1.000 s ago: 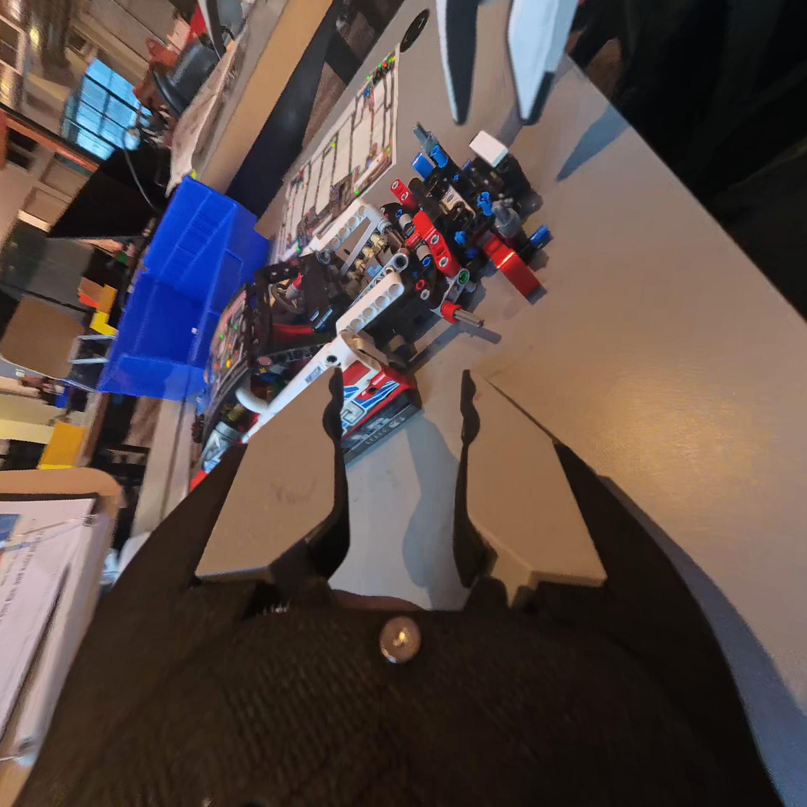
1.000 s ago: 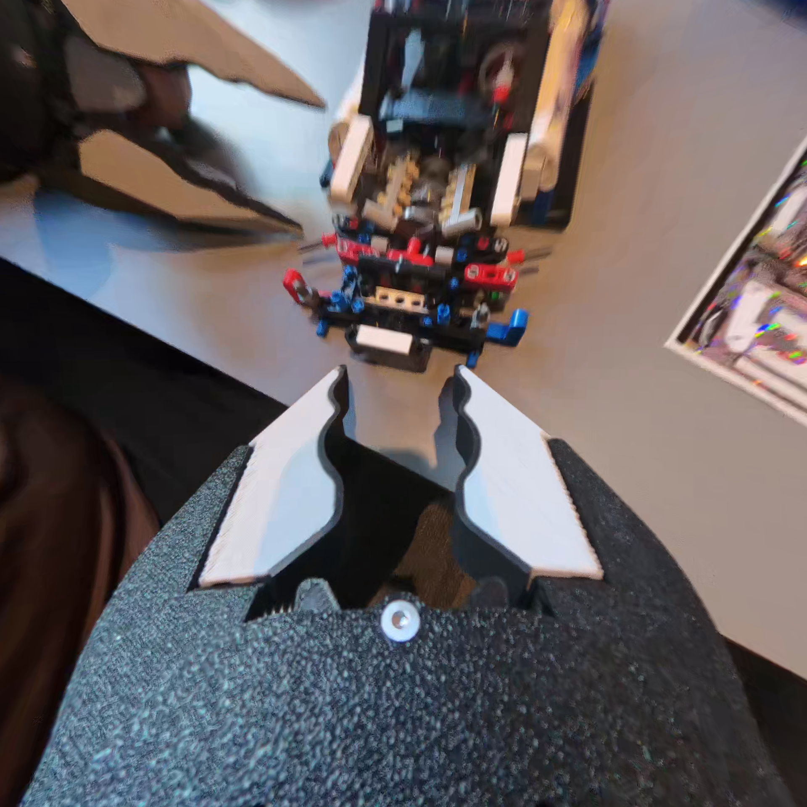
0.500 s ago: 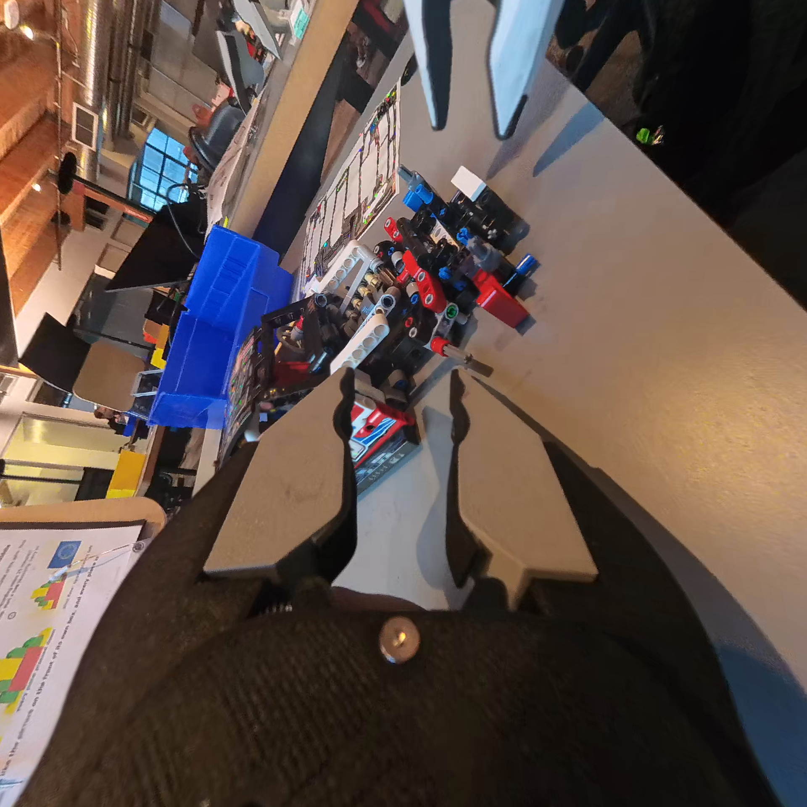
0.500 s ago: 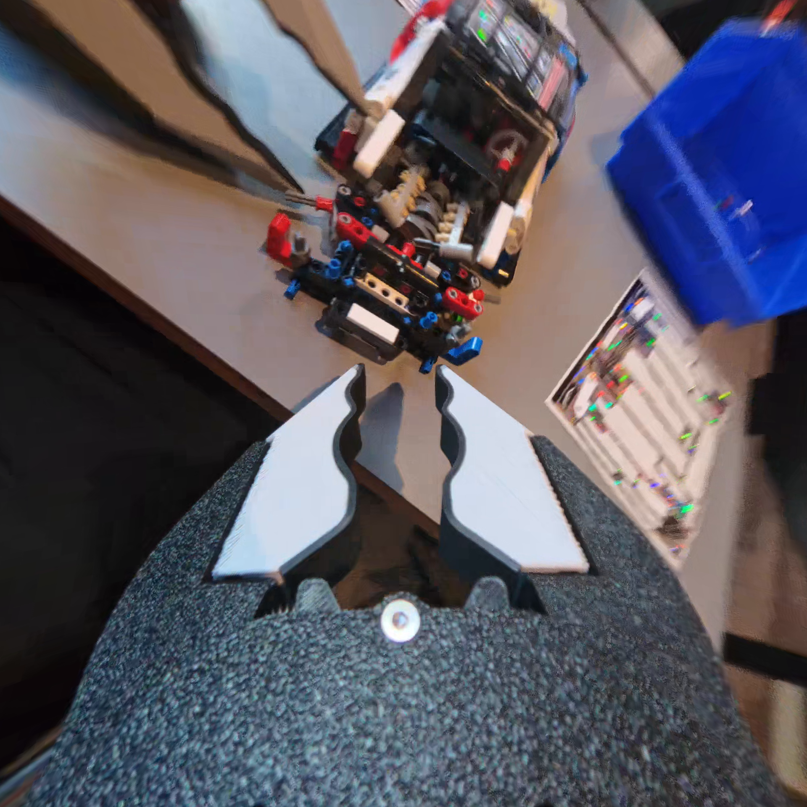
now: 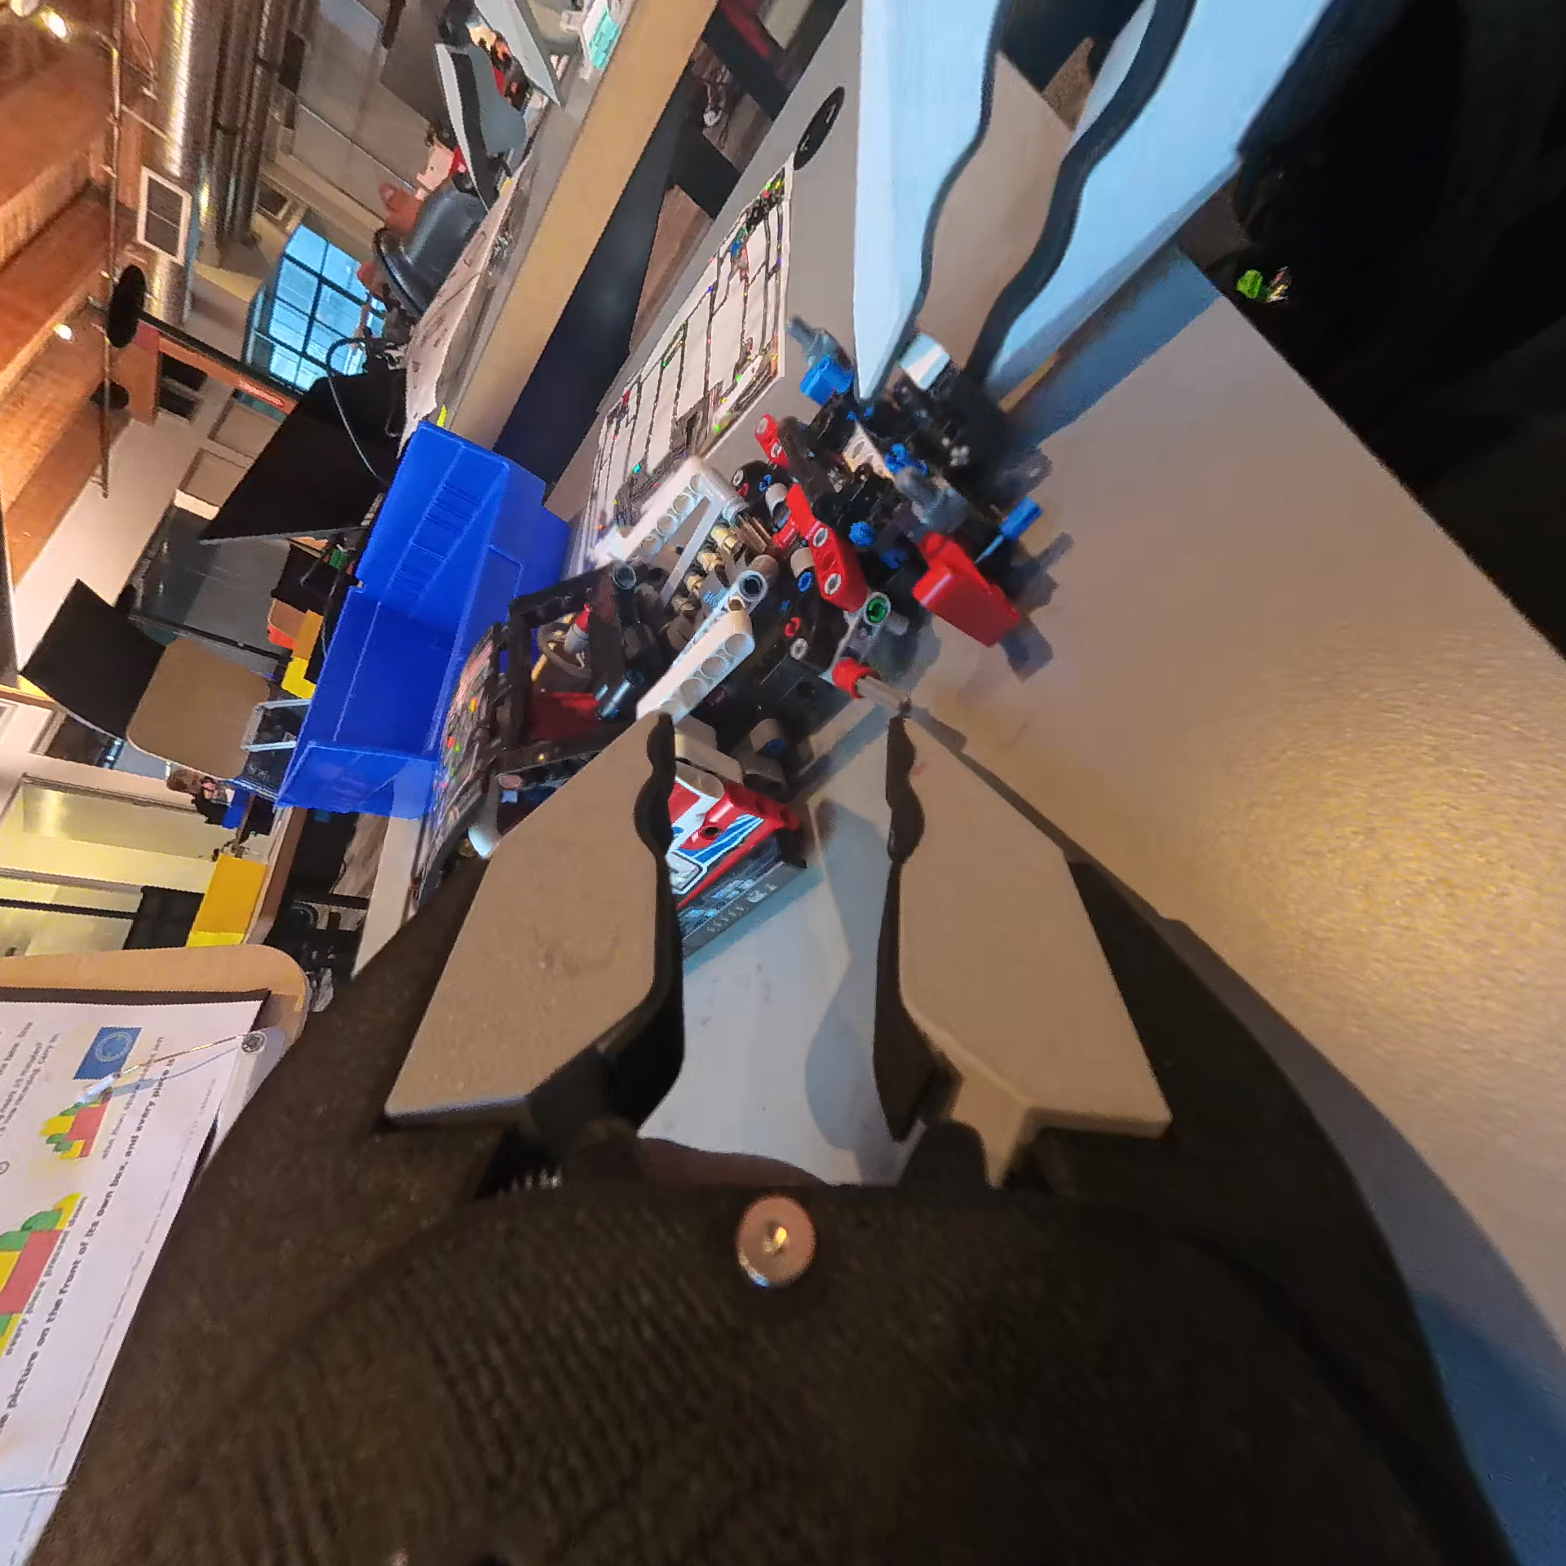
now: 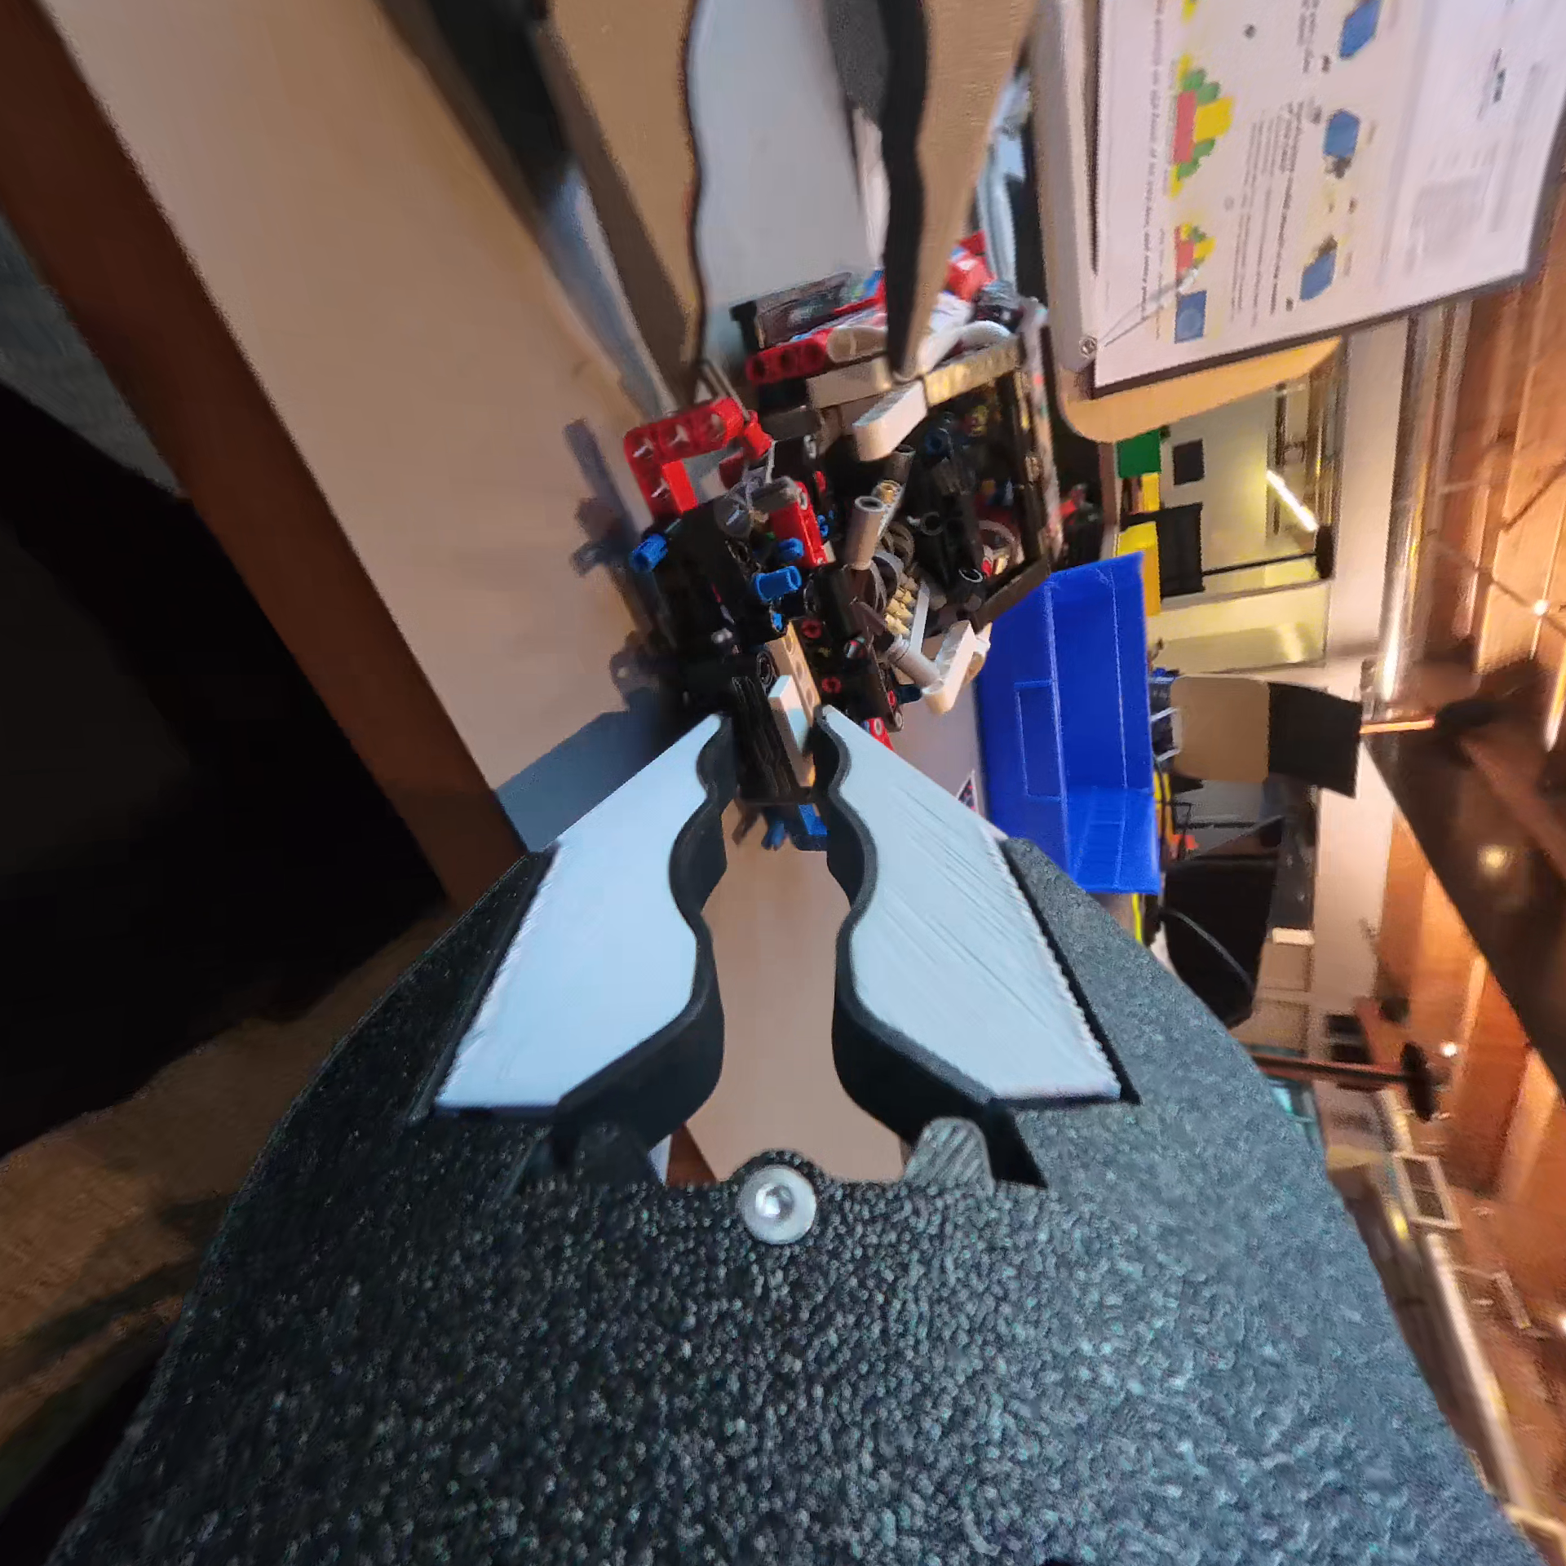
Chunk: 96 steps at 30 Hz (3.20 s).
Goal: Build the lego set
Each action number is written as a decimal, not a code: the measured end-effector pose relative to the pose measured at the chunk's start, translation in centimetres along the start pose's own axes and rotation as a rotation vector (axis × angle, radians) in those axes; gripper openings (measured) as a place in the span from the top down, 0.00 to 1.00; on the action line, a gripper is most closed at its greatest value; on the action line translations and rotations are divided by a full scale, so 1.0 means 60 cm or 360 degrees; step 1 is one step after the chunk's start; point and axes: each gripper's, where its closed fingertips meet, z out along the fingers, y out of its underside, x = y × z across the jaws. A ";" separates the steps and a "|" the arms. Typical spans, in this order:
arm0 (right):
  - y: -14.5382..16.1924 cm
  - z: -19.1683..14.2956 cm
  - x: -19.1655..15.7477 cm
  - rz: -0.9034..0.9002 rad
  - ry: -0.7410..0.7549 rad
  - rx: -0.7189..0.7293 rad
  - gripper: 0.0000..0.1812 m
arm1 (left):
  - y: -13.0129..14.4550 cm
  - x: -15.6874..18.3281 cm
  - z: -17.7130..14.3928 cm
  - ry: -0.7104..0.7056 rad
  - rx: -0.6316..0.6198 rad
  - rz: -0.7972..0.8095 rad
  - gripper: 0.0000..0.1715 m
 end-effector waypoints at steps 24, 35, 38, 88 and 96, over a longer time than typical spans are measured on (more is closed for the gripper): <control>-0.035 -0.053 0.099 0.0221 0.0069 0.0019 0.89 | -0.067 -0.057 -0.020 -0.0433 0.0361 0.0283 0.73; -0.041 -0.056 0.100 0.0211 0.0077 0.0045 0.89 | -0.067 -0.071 0.019 -0.0543 0.0305 0.0396 0.60; -0.028 -0.058 0.104 0.0227 0.0086 0.0022 0.89 | -0.075 -0.093 0.029 -0.0624 0.0337 0.0440 0.72; -0.033 -0.006 0.095 0.0851 -0.0763 -0.0634 0.76 | -0.064 -0.073 0.088 -0.0479 0.0143 0.0555 0.73; -0.022 0.005 0.084 0.0818 -0.0811 -0.0689 0.78 | -0.061 -0.067 0.093 -0.0456 0.0100 0.0577 0.73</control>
